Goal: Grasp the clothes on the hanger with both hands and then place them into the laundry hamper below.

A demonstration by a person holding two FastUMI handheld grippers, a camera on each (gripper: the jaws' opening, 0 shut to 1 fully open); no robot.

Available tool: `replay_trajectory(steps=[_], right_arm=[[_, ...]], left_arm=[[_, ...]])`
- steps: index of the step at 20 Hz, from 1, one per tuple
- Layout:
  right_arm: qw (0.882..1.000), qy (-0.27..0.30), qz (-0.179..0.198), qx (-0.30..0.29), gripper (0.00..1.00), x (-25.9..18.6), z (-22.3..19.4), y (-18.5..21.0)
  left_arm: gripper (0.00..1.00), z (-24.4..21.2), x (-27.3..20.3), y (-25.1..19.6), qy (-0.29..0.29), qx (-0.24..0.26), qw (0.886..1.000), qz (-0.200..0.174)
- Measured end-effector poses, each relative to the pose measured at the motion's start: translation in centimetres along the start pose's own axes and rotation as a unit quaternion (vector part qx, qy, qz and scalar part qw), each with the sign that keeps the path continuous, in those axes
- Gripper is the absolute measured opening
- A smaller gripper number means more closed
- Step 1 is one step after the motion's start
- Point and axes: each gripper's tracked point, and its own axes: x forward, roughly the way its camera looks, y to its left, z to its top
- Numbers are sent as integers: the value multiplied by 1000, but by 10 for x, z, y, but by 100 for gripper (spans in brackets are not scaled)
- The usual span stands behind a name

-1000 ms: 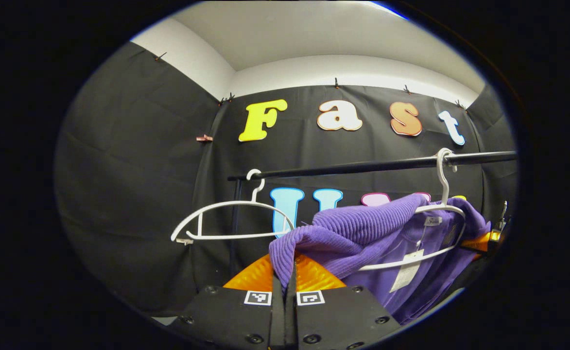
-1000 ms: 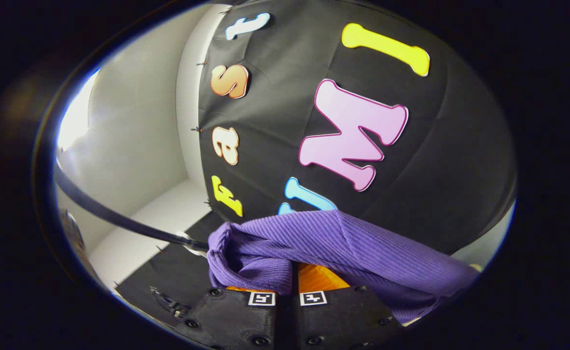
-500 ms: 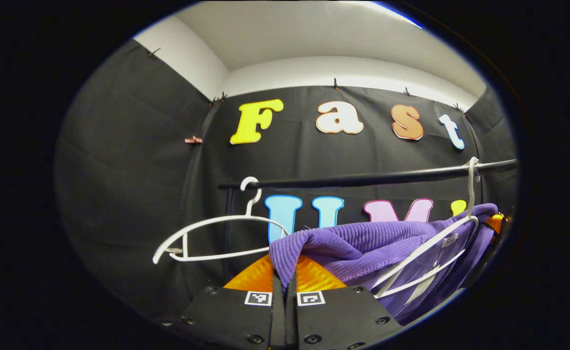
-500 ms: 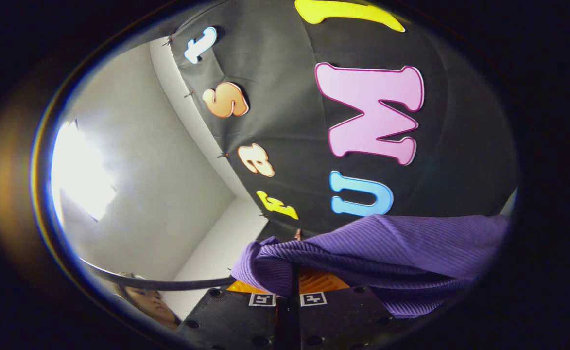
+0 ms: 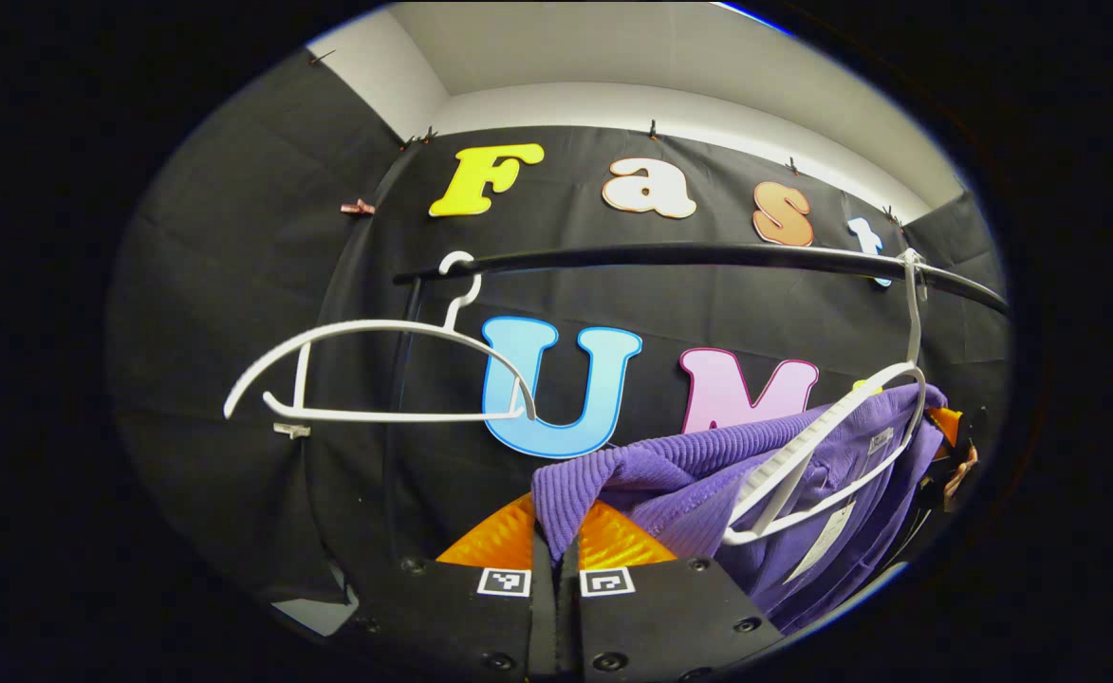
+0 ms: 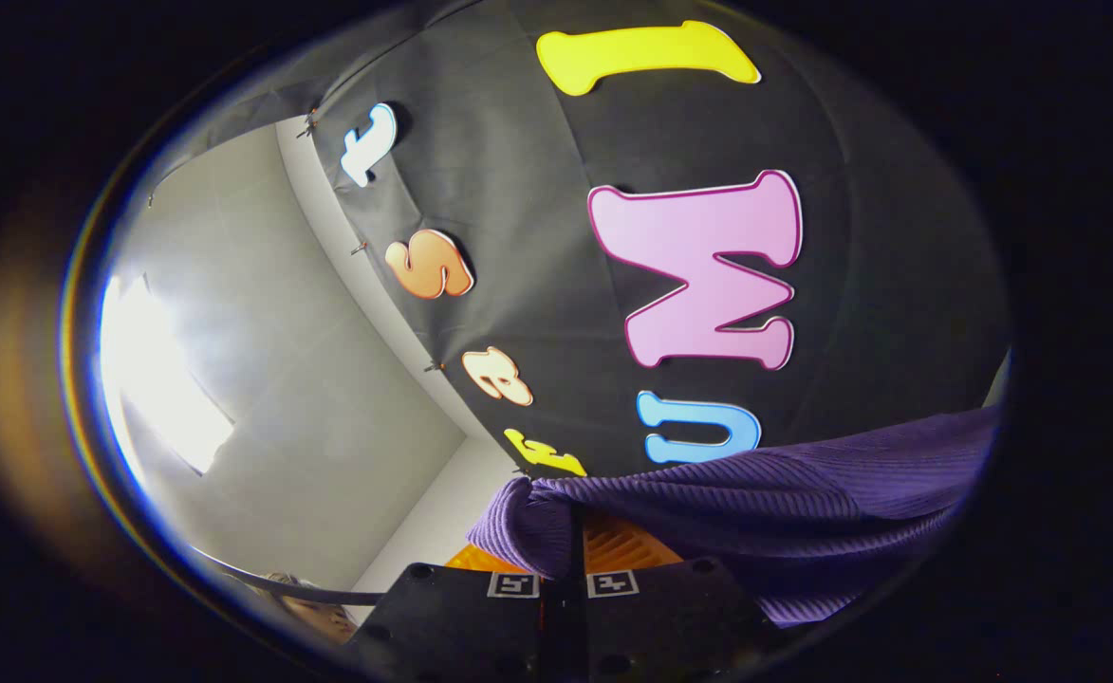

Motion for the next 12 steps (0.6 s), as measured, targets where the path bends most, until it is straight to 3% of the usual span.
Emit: replay_trajectory(steps=[3, 4, 7, 12], right_arm=[[1000, -2, -5, 25, 8, 7, 9, -20], [1000, -7, -12, 22, 4, 7, 15, -29], [996, -18, -82, 11, 4, 5, 24, -86], [991, -18, -127, 43, 4, -19, 12, -147]], left_arm=[[5, -13, -3, -1, 10, 5, 1000, 1], [5, -14, -3, -1, 10, 2, 1000, 2], [5, -40, -3, -6, 38, -13, 999, 4], [5, -81, -12, -9, 69, -31, 997, 15]])
